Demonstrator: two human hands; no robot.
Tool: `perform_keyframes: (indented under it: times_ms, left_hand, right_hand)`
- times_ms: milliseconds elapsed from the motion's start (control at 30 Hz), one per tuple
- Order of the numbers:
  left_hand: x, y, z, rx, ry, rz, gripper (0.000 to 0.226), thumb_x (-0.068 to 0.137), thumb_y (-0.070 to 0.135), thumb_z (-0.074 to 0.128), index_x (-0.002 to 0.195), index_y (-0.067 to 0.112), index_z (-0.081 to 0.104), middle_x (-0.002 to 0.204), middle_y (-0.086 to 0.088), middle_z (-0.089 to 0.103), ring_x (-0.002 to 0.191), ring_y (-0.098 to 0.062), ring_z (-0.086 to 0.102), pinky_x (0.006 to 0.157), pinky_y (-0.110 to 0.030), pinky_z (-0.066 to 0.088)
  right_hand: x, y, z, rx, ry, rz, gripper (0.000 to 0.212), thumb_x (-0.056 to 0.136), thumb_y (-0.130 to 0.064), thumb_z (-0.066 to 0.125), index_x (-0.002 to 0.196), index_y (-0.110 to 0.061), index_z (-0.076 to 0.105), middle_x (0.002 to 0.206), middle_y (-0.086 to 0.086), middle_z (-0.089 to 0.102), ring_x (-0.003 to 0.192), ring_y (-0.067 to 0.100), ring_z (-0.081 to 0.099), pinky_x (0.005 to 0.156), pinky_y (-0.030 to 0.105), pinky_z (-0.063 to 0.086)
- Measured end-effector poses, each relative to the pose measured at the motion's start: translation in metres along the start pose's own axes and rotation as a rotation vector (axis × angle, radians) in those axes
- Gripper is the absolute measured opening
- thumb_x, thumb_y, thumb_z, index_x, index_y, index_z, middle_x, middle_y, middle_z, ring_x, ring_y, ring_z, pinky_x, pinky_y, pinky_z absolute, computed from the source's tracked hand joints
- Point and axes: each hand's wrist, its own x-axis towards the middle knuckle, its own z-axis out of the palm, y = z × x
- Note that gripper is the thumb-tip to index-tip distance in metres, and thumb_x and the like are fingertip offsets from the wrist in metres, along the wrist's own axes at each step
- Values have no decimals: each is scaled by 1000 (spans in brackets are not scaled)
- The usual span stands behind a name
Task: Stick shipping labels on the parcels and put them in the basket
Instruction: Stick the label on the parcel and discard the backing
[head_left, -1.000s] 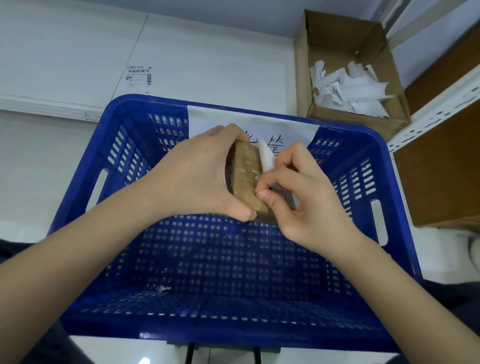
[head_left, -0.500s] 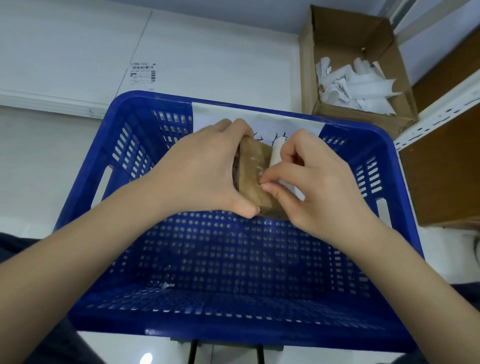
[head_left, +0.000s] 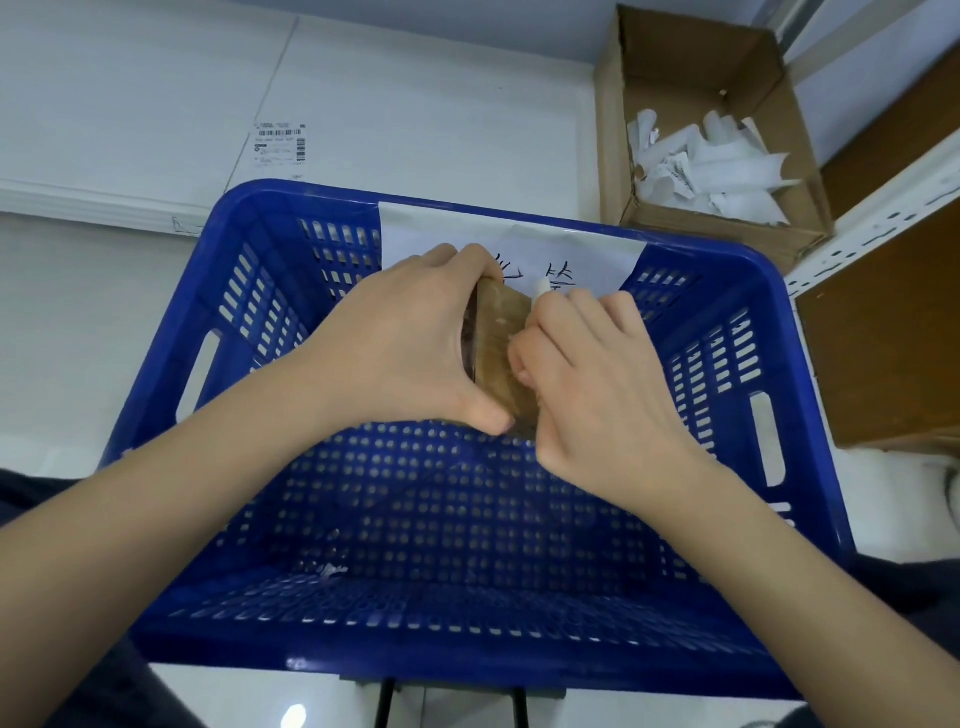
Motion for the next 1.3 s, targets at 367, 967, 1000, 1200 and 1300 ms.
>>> perform_keyframes:
  times_ms: [367, 967, 1000, 1200, 1300]
  left_hand:
    - [-4, 0, 4, 169, 288, 49, 88, 42, 63, 60, 116, 17, 49, 103, 4, 53, 91, -20, 52, 66, -41, 51]
    - [-5, 1, 19, 292, 340, 180, 86, 35, 42, 81, 109, 2, 61, 92, -13, 60, 75, -31, 54, 46, -38, 50]
    - [-5, 2, 19, 298, 336, 179, 86, 34, 41, 82, 108, 2, 61, 92, -13, 60, 75, -31, 54, 46, -37, 49]
    - [-4, 1, 23, 332, 332, 181, 87, 32, 40, 82, 106, 0, 62, 91, -15, 60, 75, -33, 55, 43, -31, 44]
    - [-2, -2, 24, 317, 338, 178, 89, 33, 43, 80, 108, 1, 61, 91, -13, 59, 76, -33, 56, 45, -33, 47]
  right_hand:
    - [-6, -3, -14, 580, 57, 528, 24, 80, -31, 71, 88, -21, 51, 84, -6, 55, 75, 9, 55, 68, 22, 49]
    - [-5, -3, -7, 608, -139, 657, 23, 82, -26, 58, 84, -3, 61, 82, 2, 56, 76, 12, 53, 72, 35, 49]
    - [-5, -4, -6, 597, -134, 643, 22, 83, -24, 58, 84, -2, 62, 82, 3, 56, 76, 13, 53, 72, 36, 49]
    - [-5, -7, 3, 526, -108, 630, 15, 83, -12, 59, 75, -2, 53, 76, 1, 49, 70, 17, 51, 65, 33, 46]
    - [-5, -4, 3, 470, -142, 600, 16, 83, -15, 56, 77, -1, 52, 75, -1, 44, 67, 14, 45, 60, 26, 39]
